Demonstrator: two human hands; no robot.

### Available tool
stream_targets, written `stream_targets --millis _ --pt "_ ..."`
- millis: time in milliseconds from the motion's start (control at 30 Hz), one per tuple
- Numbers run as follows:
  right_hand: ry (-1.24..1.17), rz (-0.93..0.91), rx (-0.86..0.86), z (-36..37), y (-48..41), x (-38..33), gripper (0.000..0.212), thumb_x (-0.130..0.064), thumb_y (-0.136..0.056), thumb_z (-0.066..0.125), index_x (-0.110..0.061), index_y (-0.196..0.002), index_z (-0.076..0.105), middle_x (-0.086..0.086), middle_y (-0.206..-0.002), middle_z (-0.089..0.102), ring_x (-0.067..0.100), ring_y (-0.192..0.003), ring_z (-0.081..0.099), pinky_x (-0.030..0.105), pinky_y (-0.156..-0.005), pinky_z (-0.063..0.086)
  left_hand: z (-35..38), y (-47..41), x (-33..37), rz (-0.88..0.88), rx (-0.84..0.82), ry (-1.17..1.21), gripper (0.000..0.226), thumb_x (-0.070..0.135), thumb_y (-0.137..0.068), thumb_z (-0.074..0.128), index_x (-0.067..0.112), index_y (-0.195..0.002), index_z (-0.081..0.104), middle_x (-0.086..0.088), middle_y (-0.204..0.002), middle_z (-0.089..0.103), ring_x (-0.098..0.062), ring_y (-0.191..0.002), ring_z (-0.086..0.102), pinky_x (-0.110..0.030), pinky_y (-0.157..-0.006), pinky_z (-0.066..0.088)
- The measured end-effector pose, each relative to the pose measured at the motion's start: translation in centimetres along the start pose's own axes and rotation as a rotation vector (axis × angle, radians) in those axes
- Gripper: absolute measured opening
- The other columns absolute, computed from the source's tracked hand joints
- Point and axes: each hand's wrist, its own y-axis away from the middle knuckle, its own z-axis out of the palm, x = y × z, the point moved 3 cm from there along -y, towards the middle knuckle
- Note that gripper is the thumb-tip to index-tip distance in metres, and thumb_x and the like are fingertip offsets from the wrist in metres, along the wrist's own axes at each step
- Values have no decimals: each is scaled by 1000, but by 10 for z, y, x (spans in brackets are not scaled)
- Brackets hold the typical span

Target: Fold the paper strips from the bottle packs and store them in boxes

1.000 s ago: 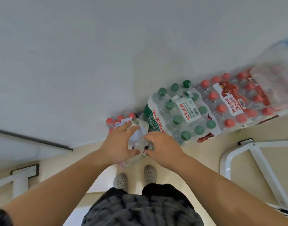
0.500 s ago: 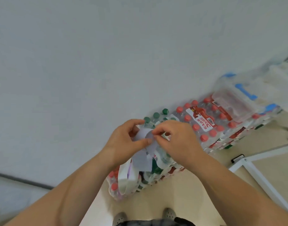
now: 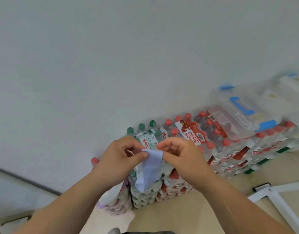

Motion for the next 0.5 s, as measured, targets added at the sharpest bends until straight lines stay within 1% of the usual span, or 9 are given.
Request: stream_targets --millis 67,133,167,233,300,333,367,400,500 --pt "-24 39 -70 -15 -1 8 26 -2 -95 59 -20 -99 77 -2 -91 78 7 -86 71 22 -76 52 13 0 2 -19 54 46 17 8 -87 71 16 -73 69 -6 -80 65 -14 -71 57 -26 -66 46" --pt "-82 71 -165 -22 -3 14 32 -5 -98 52 -23 -103 78 -6 -100 78 8 -97 71 21 -83 52 22 -1 2 -79 123 128 12 9 -91 68 10 -78 68 -19 -82 67 -19 -73 61 -35 -69 51" --pt "-112 73 -212 -21 -5 17 30 -8 -100 52 -22 -106 78 -6 -104 78 9 -100 71 21 -84 53 27 -2 2 -100 145 166 11 8 -92 67 6 -81 67 -25 -84 67 -22 -73 63 -39 -68 55" --pt "-117 51 -244 -17 -14 28 20 -13 -101 58 -17 -107 76 1 -104 78 17 -100 73 27 -85 57 34 -6 -2 -144 164 235 10 5 -93 65 -1 -85 64 -31 -85 66 -26 -71 67 -39 -65 58" --pt "-52 30 -215 -10 -32 49 13 -16 -98 64 -7 -96 73 13 -94 76 28 -86 71 42 -81 57 37 -13 -10 -201 173 290 10 5 -93 64 -3 -89 64 -30 -87 69 -29 -72 70 -44 -68 61" --pt "-24 34 -203 -5 -42 59 16 -17 -97 66 -5 -87 69 17 -84 70 27 -77 64 43 -75 52 37 -18 -17 -235 187 305 9 5 -94 64 -3 -90 65 -28 -87 70 -29 -72 70 -44 -69 61" --pt "-3 45 -194 0 -52 68 20 -16 -95 67 -4 -80 65 20 -76 64 22 -71 56 40 -71 47 36 -23 -24 -268 200 308 9 5 -94 64 -4 -91 65 -26 -85 72 -28 -71 71 -42 -68 61" --pt "22 62 -188 6 -62 76 24 -15 -94 68 -4 -75 60 19 -70 57 18 -68 50 37 -68 42 36 -29 -34 -301 210 297 10 5 -94 63 -4 -92 65 -23 -83 72 -27 -70 71 -40 -66 61" --pt "116 123 -175 16 -87 94 34 -14 -92 71 -9 -64 52 -2 -59 42 12 -59 37 29 -61 34 32 -51 -64 -378 214 252 9 5 -92 65 -4 -90 65 -18 -78 72 -27 -67 69 -44 -68 62"
